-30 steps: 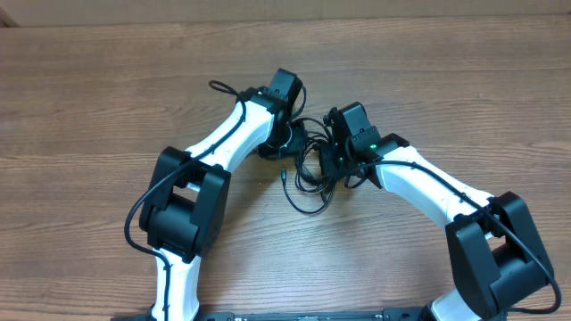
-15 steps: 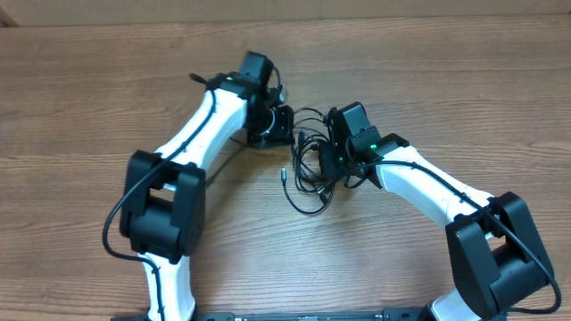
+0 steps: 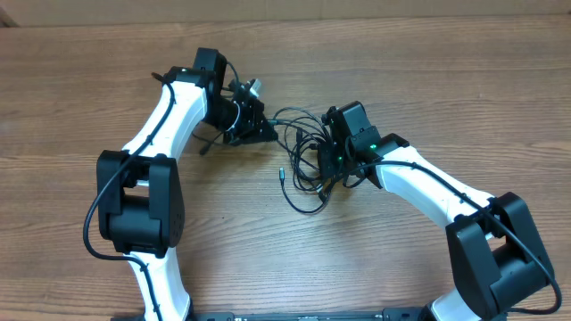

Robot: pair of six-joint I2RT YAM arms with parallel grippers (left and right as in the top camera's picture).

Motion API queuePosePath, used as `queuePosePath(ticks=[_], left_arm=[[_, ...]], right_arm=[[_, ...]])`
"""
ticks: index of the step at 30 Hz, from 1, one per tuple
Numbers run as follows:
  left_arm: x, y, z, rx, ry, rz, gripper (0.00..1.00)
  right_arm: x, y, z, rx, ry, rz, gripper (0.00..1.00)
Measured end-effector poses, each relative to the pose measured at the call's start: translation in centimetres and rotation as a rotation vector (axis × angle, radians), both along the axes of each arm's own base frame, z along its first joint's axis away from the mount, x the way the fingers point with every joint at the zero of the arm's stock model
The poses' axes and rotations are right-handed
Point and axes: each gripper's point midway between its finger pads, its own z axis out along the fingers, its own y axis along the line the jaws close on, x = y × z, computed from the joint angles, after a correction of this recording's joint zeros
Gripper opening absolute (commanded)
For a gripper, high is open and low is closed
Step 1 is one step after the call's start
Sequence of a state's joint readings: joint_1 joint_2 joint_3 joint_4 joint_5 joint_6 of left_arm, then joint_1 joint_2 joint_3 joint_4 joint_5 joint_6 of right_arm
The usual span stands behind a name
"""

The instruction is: Untangle cables

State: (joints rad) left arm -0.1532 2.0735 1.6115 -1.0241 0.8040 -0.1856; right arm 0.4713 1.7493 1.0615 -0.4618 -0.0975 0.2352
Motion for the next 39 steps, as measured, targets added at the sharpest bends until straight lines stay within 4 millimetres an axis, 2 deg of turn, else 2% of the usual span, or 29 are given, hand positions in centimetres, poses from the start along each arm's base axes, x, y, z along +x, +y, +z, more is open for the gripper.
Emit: queuePosePath(ticks=[6, 12, 16, 18, 20, 25, 28, 32, 37, 39], left_arm=[[-2.4, 1.9, -1.6, 0.161, 0.1, -0.014, 0.04], [-4.1, 2.6, -3.0, 0.321, 0.125, -0.064, 0.04], [-5.2, 3.5, -3.5, 0.432, 0.156, -0.08, 0.1], [-5.6, 4.9, -3.9, 0.525, 0.176, -0.072, 0.14], [-6.0, 7.1, -4.2, 0.641, 0.202, -0.047, 0.14], [-6.1, 8.9, -4.3, 0.727, 0.22, -0.017, 0.15], [-5.9, 8.1, -4.3, 0.68, 0.216, -0.011, 0.19], [-4.4, 5.5, -4.1, 0.533, 0.167, 0.005, 0.22], [-3.1, 3.2, -3.9, 0.458, 0.103, 0.002, 0.26], [-2.7, 1.3, -3.9, 0.439, 0.054, -0.02, 0.3]], right_arm=[[-0.2, 0.1, 0.0, 0.006, 0.006, 0.006, 0.04], [-0.3, 0.3, 0.0, 0.013, 0.011, 0.01, 0.04], [-0.4, 0.5, 0.0, 0.022, 0.015, 0.017, 0.04], [-0.5, 0.3, -0.1, 0.008, 0.018, 0.012, 0.04], [-0.3, -0.1, -0.2, -0.006, 0.016, 0.001, 0.04], [-0.3, -0.3, -0.2, -0.014, 0.013, -0.003, 0.04], [-0.3, -0.3, -0.2, -0.015, 0.012, -0.004, 0.04], [-0.3, -0.3, -0.2, -0.016, 0.013, -0.004, 0.04], [-0.3, -0.3, -0.2, -0.016, 0.012, -0.004, 0.04], [-0.3, -0.3, -0.2, -0.016, 0.012, -0.004, 0.04]])
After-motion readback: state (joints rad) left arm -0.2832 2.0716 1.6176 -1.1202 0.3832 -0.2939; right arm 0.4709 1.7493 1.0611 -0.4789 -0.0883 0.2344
